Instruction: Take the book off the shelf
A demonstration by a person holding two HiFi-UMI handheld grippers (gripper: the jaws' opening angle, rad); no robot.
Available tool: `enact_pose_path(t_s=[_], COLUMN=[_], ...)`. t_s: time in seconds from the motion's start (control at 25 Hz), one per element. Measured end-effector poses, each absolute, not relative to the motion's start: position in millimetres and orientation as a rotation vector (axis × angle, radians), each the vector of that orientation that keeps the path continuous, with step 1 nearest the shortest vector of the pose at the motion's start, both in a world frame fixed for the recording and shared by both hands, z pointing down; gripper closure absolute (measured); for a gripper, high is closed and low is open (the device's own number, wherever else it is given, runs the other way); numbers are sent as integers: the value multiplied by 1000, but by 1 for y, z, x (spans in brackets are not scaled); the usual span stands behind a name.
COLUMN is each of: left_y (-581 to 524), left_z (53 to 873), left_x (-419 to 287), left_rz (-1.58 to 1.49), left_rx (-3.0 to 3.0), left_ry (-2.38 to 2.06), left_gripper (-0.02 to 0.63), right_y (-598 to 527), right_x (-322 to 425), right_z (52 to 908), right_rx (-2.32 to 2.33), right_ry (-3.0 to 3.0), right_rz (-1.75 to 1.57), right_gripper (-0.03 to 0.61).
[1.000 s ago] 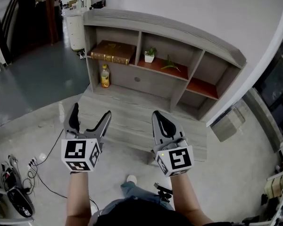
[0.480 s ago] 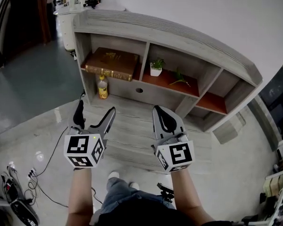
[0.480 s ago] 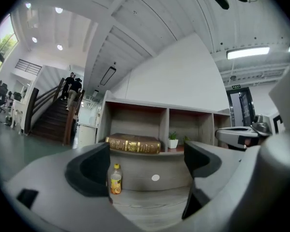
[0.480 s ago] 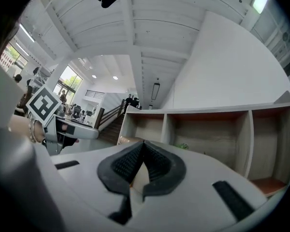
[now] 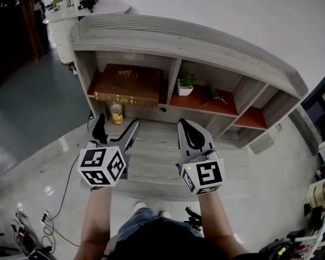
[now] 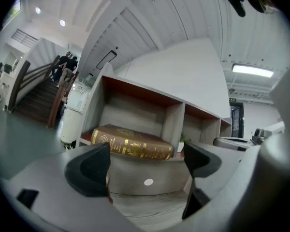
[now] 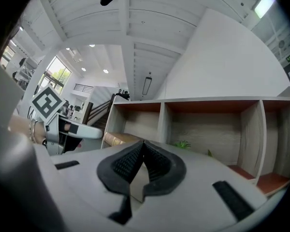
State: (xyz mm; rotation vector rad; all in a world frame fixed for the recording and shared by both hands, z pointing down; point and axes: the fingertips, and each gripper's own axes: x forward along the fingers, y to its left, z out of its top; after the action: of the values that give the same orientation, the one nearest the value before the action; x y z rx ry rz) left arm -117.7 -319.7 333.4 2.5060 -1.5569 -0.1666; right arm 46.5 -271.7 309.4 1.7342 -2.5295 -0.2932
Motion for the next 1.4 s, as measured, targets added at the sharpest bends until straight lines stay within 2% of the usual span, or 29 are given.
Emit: enact_pose_path(t_s=[0.52,0.76,1.4], left_y=[-391,-417,-462], left_z=[375,377,399], left_x=[-122,-114,-108], left_rz=[-413,-640,-821], left_rx=[2152,1875,1353], left_ry=[-1250,-1100,-1193], left_gripper=[129,140,164], right_y=[-310,-314,-326], right_x=[45,48,81], right_z=[337,345,344], right_rx=[1814,1786,1717], right_ry=[-2460,-2469,-2508], right_rz=[-190,-149,-106], right_gripper=[569,569,569])
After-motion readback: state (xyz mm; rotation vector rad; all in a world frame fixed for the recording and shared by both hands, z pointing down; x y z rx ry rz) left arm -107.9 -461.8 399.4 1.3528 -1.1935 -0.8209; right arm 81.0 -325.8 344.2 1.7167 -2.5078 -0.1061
